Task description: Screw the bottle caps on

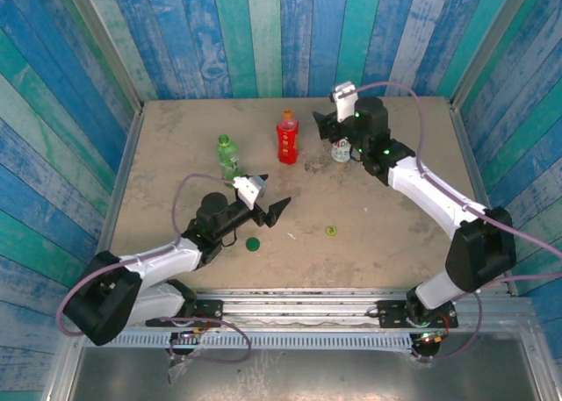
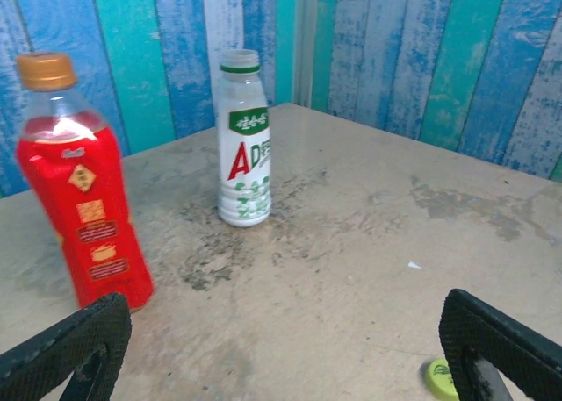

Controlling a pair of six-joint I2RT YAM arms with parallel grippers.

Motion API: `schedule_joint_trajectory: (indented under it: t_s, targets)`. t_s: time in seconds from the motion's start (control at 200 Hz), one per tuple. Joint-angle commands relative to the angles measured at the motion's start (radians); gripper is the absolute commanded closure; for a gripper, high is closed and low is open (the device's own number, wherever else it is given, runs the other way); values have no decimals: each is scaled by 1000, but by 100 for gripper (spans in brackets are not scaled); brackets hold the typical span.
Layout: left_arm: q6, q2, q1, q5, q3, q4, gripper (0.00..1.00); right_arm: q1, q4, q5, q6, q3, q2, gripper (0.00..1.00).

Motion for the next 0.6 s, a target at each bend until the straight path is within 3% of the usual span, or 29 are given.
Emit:
schedule_joint_trajectory:
  t_s: [0.0,0.38,0.596]
  targets:
    - [-2,52,-28,17,43,51,6,-40,-84,30,23,-15,-19,14]
    - [-1,136,-49,38,84,42,6,-180,-296,-97,92,187,184,13]
    - [4,144,-50,39,85,36,6,-188,-331,-119,75,271,278,23]
